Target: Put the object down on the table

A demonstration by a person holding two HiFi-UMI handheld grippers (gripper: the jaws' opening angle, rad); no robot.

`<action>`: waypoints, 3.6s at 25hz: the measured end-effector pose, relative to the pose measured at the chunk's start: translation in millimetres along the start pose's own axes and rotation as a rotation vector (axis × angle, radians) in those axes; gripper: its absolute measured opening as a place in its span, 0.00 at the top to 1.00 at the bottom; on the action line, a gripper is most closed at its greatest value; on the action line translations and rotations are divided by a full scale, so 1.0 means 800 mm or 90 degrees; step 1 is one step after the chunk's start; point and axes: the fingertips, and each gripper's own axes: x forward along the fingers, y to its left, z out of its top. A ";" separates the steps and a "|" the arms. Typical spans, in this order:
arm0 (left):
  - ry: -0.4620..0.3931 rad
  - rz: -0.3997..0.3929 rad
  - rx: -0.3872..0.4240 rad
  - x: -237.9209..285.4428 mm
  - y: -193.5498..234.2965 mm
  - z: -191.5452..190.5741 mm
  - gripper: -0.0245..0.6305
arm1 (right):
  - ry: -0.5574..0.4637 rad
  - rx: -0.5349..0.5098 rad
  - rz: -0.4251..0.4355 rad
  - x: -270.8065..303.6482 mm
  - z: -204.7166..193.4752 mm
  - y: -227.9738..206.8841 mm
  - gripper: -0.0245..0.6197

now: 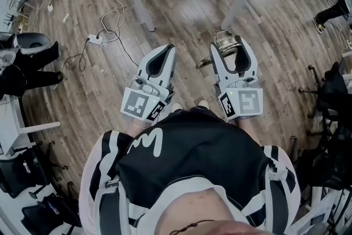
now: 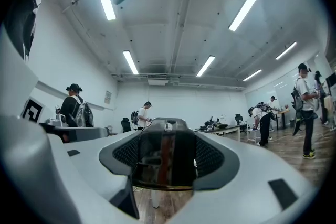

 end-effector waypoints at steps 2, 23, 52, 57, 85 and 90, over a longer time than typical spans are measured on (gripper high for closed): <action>-0.001 -0.005 0.000 -0.003 0.002 0.002 0.95 | -0.002 0.013 -0.005 0.000 0.000 0.003 0.49; 0.002 -0.046 -0.023 -0.037 0.028 -0.003 0.95 | 0.004 0.041 -0.090 -0.027 -0.014 0.030 0.49; 0.002 -0.088 -0.015 0.243 0.103 -0.039 0.95 | 0.009 0.042 -0.091 0.177 -0.035 -0.168 0.49; -0.002 -0.089 -0.014 0.298 0.113 -0.043 0.95 | 0.012 0.038 -0.082 0.219 -0.035 -0.208 0.49; 0.007 -0.073 -0.030 0.427 0.117 -0.084 0.95 | 0.023 0.055 -0.066 0.289 -0.057 -0.323 0.49; 0.016 -0.071 -0.030 0.424 0.121 -0.088 0.95 | 0.031 0.055 -0.056 0.290 -0.063 -0.316 0.49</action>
